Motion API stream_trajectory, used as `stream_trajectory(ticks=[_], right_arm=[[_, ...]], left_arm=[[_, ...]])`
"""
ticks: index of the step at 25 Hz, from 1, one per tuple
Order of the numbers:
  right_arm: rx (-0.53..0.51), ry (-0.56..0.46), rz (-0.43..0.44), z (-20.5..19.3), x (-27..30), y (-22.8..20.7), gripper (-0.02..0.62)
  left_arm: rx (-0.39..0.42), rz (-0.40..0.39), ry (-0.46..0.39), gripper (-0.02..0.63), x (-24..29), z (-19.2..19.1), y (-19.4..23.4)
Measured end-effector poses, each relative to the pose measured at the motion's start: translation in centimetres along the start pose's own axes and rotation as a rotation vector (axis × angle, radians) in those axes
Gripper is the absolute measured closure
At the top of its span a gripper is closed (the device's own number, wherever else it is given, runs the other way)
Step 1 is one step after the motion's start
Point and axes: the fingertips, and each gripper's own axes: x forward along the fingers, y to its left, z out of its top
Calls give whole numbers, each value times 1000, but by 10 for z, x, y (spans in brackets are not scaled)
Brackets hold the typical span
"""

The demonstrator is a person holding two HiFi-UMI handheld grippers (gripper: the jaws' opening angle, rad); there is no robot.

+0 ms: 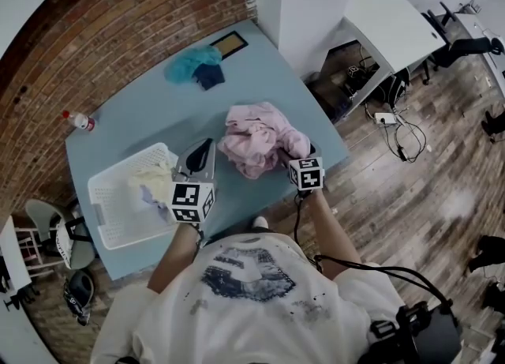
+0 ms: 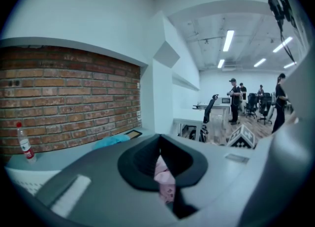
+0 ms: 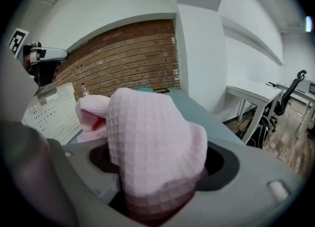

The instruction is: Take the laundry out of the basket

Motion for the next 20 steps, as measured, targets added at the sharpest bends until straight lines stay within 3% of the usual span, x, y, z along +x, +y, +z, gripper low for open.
stream_trajectory(ticks=[11, 20], right_arm=[[54, -120, -65, 31, -42, -11, 189], [49, -222, -27, 80, -64, 37, 190]], left_arm=[[2, -12, -24, 615, -17, 4, 1], [-10, 15, -60, 615, -51, 11, 32]])
